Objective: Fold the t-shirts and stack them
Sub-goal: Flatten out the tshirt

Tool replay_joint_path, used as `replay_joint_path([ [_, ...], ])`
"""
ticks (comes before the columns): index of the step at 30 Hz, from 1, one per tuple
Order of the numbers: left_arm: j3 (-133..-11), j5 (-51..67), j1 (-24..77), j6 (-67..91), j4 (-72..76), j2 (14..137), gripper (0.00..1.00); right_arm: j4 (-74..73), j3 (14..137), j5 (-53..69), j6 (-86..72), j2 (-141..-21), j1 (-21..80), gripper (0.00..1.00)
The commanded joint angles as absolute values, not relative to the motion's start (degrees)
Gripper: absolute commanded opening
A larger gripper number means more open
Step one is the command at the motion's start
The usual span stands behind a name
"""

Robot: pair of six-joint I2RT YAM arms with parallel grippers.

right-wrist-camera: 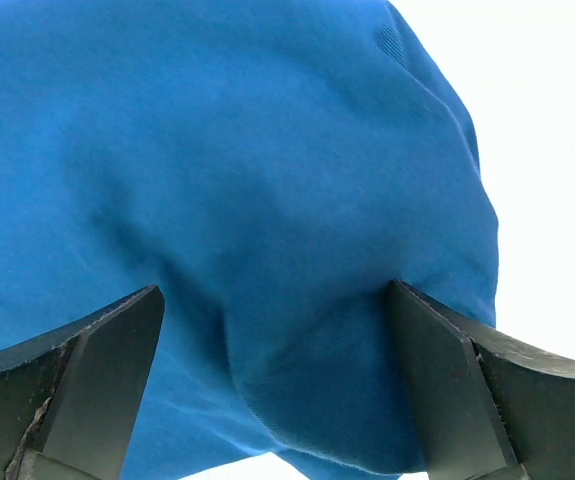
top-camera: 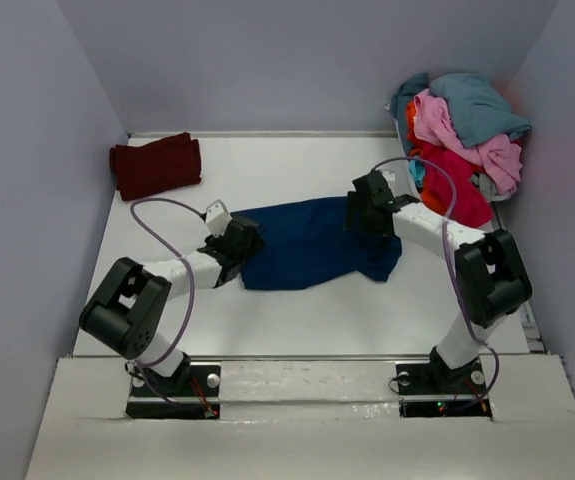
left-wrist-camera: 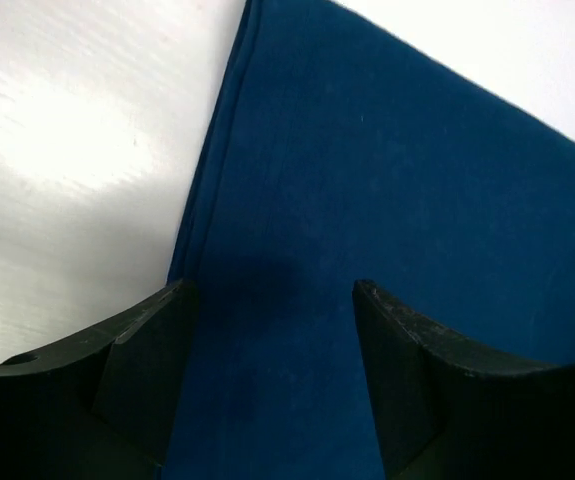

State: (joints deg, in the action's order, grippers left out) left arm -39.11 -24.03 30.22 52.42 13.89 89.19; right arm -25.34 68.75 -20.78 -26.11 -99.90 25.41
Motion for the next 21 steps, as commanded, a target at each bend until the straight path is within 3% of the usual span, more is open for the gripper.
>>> replay_joint_path([
  [1,-37.5,-31.0,35.0,52.3,12.0,81.3,0.76,-24.1,65.2,-24.1,-28.0,-92.1,25.3,1.0],
  [9,-34.5,-32.6,38.8,54.5,8.4,75.2,0.76,-27.7,62.6,-24.2,-28.8,-81.7,25.8,1.0],
  [21,-32.4,-33.0,42.2,57.7,5.3,75.4,0.76,-28.0,54.3,-19.9,-33.2,-78.1,25.8,1.0],
])
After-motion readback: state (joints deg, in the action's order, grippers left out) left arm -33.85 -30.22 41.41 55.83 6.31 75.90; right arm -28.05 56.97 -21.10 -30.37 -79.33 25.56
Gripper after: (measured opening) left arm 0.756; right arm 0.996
